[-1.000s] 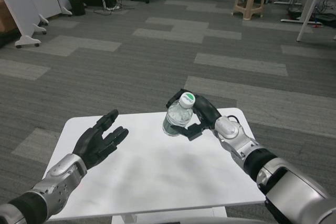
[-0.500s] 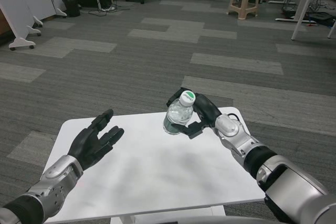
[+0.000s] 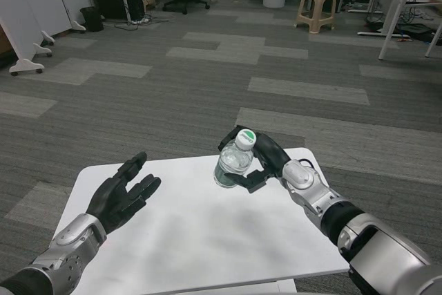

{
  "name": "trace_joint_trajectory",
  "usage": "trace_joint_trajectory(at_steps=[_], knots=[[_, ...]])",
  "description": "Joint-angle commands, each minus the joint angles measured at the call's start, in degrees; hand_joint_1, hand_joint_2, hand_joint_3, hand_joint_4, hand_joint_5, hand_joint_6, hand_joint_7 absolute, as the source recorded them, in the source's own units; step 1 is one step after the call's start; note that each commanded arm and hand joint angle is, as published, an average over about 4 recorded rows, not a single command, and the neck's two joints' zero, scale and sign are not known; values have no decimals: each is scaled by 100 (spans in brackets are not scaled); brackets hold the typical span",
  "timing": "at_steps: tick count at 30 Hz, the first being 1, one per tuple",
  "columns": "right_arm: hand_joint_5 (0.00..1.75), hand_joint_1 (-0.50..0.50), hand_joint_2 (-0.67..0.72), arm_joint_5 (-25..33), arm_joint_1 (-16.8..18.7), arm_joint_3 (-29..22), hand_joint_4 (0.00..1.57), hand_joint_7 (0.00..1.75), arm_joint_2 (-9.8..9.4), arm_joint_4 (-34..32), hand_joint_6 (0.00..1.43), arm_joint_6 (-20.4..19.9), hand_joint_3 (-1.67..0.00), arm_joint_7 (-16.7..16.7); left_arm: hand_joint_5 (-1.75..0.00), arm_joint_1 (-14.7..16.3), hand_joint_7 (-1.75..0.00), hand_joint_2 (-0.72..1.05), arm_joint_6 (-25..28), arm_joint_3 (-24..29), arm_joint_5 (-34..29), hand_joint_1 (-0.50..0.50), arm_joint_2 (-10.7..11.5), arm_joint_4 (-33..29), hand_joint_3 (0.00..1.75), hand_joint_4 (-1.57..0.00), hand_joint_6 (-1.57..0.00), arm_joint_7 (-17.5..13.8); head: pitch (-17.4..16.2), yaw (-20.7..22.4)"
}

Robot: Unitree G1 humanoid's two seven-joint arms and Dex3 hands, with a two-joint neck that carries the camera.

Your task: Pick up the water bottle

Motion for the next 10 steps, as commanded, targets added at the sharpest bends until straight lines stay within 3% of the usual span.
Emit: trace_joint_trajectory(at_steps=[1,7,10], knots=[[145,-29,-54,53,-67,-91,117,154,-31,25,88,-37,-143,1,0,41,0,105,-63,70,19,50,111,-17,9,0,0,3,2,-55],[145,-29,-54,53,-67,-98,117,154,-31,27,88,-37,-135,18,0,41,0,105,-69,70,19,50,111,-14,9,0,0,3,29,-71],[145,-29,-54,55,-67,-98,117,154,-34,27,88,-37,-140,18,0,41,0,105,-69,70,19,50,111,-14,9,0,0,0,28,-77]])
